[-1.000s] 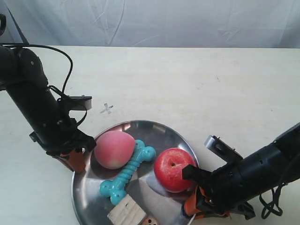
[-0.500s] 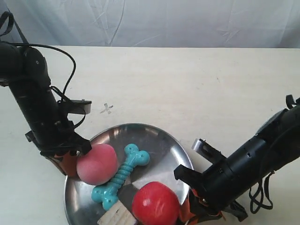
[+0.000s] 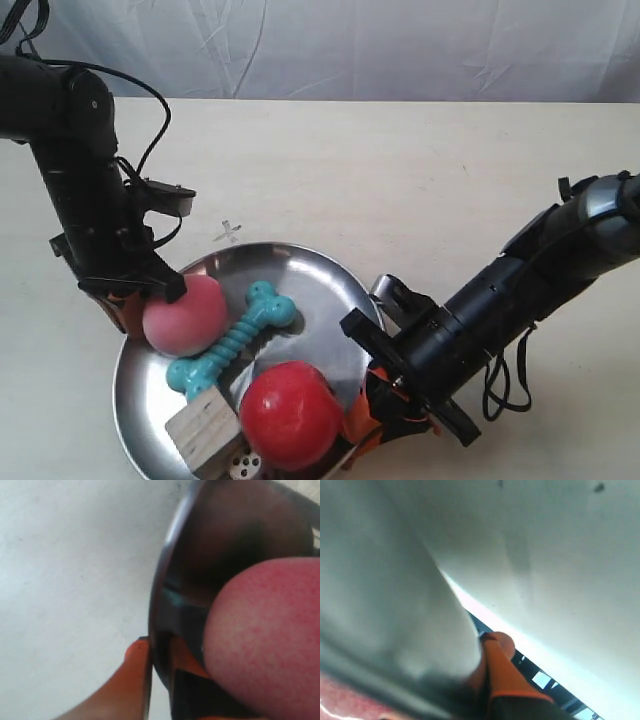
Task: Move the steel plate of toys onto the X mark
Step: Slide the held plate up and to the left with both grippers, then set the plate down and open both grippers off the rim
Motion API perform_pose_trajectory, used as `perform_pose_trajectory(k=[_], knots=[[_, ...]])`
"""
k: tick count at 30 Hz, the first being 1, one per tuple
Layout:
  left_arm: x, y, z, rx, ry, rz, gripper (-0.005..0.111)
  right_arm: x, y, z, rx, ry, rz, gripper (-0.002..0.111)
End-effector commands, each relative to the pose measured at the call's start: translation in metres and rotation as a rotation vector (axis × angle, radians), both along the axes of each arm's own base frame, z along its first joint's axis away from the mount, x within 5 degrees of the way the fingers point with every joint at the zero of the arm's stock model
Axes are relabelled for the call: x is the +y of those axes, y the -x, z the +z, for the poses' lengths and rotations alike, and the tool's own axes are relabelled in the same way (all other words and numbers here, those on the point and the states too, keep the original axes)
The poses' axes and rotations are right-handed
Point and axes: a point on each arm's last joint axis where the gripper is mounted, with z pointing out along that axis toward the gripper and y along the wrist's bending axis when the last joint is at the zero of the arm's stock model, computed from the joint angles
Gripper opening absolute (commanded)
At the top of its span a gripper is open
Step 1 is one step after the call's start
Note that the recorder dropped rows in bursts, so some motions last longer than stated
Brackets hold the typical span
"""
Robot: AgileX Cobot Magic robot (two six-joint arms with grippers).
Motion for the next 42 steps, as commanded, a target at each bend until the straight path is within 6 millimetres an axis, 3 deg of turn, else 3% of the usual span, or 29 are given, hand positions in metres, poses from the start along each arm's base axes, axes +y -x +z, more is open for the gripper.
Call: perform_pose_trajectory(k=[1,10,14,20,29,38,42], knots=[[-0.021,0.004,0.013,0.081,0.089,0.084,0.0,0.021,-0.051,0.01,-0.005,-0.179,-0.294,-0.001],[-0.009,-0.04,0.043,-0.081,0.098,0.146,0.0,0.039,-0.117,0.029,-0.087,-0.251,-0.339,-0.001],[0.0,-0.063,0.035,-0.081,0.107,0.203,0.0,0.046,-0.144,0.035,-0.092,-0.269,-0.355,-0.001],[-0.002,-0.082,0.015,-0.063,0.103,0.206,0.0,0.05,-0.165,0.033,-0.106,-0.226,-0.382,-0.001],[-0.007,-0.105,-0.005,-0.072,0.094,0.185,0.0,0.045,-0.175,0.013,-0.184,-0.052,-0.423,-0.001],[-0.004,-0.109,-0.007,-0.085,0.065,0.171,0.0,0.041,-0.18,0.005,-0.235,0.038,-0.455,0.0],[-0.004,-0.109,-0.007,-0.08,0.047,0.21,0.0,0.04,-0.18,0.005,-0.234,0.04,-0.458,0.019]])
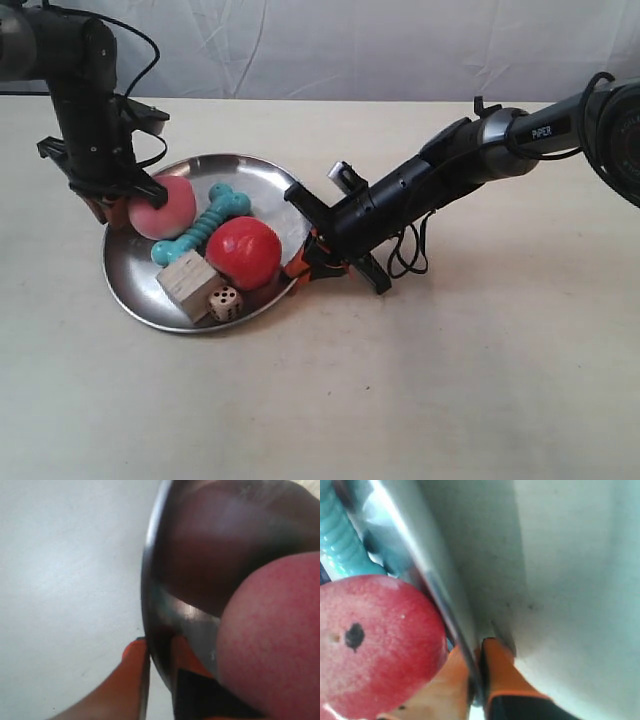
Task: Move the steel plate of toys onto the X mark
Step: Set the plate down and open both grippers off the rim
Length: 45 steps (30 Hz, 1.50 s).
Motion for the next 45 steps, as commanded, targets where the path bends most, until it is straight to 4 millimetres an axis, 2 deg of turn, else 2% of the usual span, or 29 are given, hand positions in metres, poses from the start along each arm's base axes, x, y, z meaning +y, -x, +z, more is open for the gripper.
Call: perform_pose_trajectory(k=[1,2,5,6,10,12,20,32,41,45], knots=[[-0.043,0.017,0.002,0.148,0.253,0.116,0.0,0.008,-0.023,0.018,-0.042,-0.08,-0.224,0.024],[-0.042,0.016,0.003,0.142,0.234,0.13,0.0,0.007,-0.023,0.017,-0.045,-0.073,-0.226,0.031],[-0.038,0.013,0.005,0.124,0.206,0.151,0.004,0.007,-0.022,0.013,-0.023,-0.059,-0.234,0.042],[-0.038,0.012,0.006,0.121,0.214,0.157,0.007,0.007,-0.022,0.011,-0.014,-0.061,-0.233,0.042],[-0.032,0.005,0.012,0.097,0.226,0.22,0.034,0.006,-0.018,0.004,0.019,-0.026,-0.201,0.042],[-0.028,0.004,0.014,0.089,0.224,0.228,0.039,0.005,-0.018,0.003,0.026,-0.019,-0.211,0.042],[-0.009,-0.001,0.014,0.077,0.195,0.256,0.039,0.001,-0.013,-0.003,0.044,0.063,-0.167,0.042],[-0.008,-0.001,0.013,0.074,0.184,0.252,0.039,-0.009,-0.001,-0.013,0.071,0.225,-0.018,0.042],[-0.008,-0.001,0.013,0.073,0.182,0.251,0.039,-0.021,0.001,0.001,0.025,0.38,0.028,0.042],[-0.008,-0.001,0.014,0.071,0.183,0.25,0.039,-0.023,0.002,0.003,0.03,0.395,0.043,0.042]])
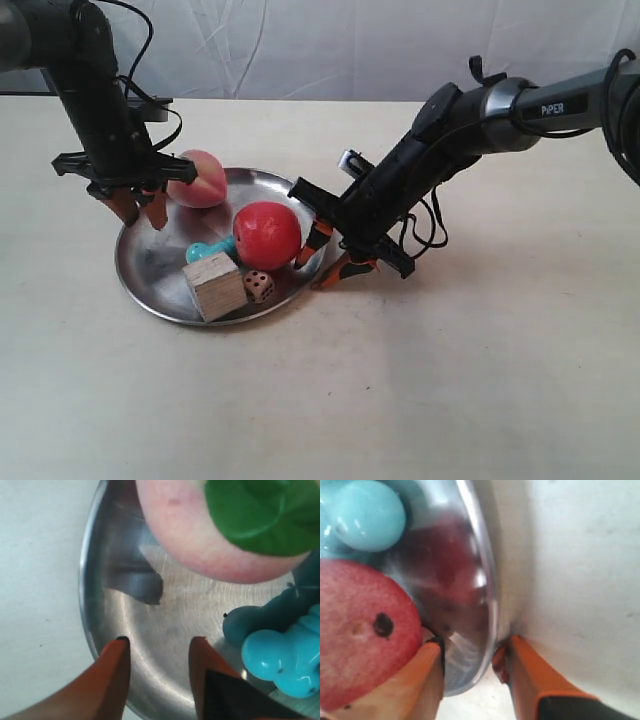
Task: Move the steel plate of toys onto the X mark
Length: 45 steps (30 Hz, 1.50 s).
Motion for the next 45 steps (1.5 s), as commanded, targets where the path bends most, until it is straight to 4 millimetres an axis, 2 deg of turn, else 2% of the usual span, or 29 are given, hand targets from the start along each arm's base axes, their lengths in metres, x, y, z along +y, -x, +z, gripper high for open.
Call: perform_pose_trajectory(k=[1,10,21,25,28,30,34,35,41,43,45], knots=[[0.001,0.0,0.003,-0.001,-0.003,0.006,0.039,-0.011,0.005,-0.013,0.001,0.111,0.071,0.042],[0.009,0.002,0.031,-0.069,-0.015,0.024,0.039,-0.015,0.01,-0.012,0.022,0.147,0.135,0.042],[0.016,0.006,0.06,-0.142,-0.03,0.033,0.039,-0.033,0.01,0.022,-0.064,0.341,0.182,0.042],[0.017,0.009,0.072,-0.169,-0.025,0.036,0.038,-0.036,0.009,0.039,-0.116,0.364,0.192,0.042],[0.018,0.013,0.088,-0.207,-0.014,0.03,0.033,-0.036,0.01,0.065,-0.204,0.356,0.208,0.042],[0.016,0.02,0.103,-0.238,0.024,0.006,0.024,-0.038,0.013,0.091,-0.305,0.357,0.268,0.038],[0.011,0.051,0.136,-0.292,0.144,-0.051,0.0,-0.046,0.034,0.155,-0.492,0.375,0.326,0.009],[0.01,0.06,0.145,-0.341,0.176,-0.059,0.0,-0.049,0.042,0.172,-0.542,0.377,0.317,0.0],[0.018,0.13,0.193,-0.694,0.254,-0.062,0.0,-0.068,0.103,0.249,-0.809,0.376,0.24,0.0],[0.023,0.159,0.203,-0.809,0.271,-0.071,0.0,-0.075,0.128,0.268,-0.892,0.358,0.204,0.0],[0.028,0.185,0.208,-0.9,0.285,-0.073,0.0,-0.082,0.152,0.275,-0.944,0.355,0.183,0.0]])
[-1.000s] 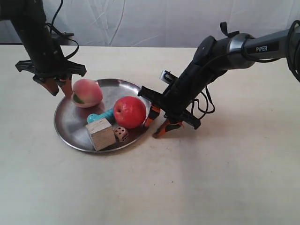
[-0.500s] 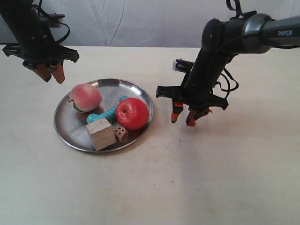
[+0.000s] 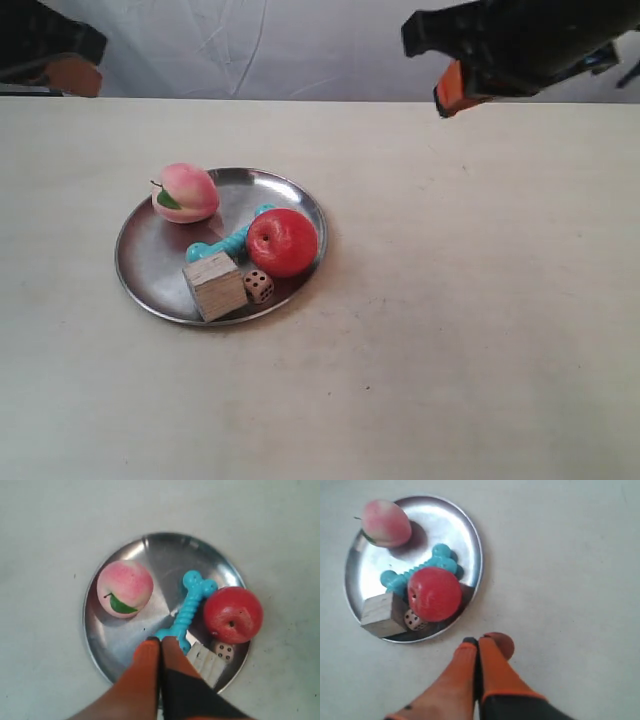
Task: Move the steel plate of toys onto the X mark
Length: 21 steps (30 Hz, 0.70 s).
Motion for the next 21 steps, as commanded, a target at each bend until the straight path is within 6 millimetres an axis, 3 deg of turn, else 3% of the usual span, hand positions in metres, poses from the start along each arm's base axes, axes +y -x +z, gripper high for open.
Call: perform_pose_trajectory(k=[1,4,10,15,21], knots=[[0.009,0.06,0.016,-0.238,0.047,0.006,0.0,-0.017,0.054,0.023,-0.149,-0.029,-0.01,0.0],[0.019,0.094,0.014,-0.357,0.052,0.042,0.0,-0.027,0.084,0.021,-0.248,-0.032,-0.021,0.0],[0.031,0.131,0.017,-0.495,-0.013,0.051,0.0,-0.043,0.129,-0.012,-0.362,-0.053,-0.061,0.0],[0.034,0.15,0.028,-0.566,-0.003,0.053,0.0,-0.049,0.156,-0.043,-0.242,-0.025,-0.039,0.0],[0.036,0.16,0.033,-0.606,0.005,0.056,0.0,-0.05,0.168,-0.048,-0.17,-0.012,-0.015,0.0]])
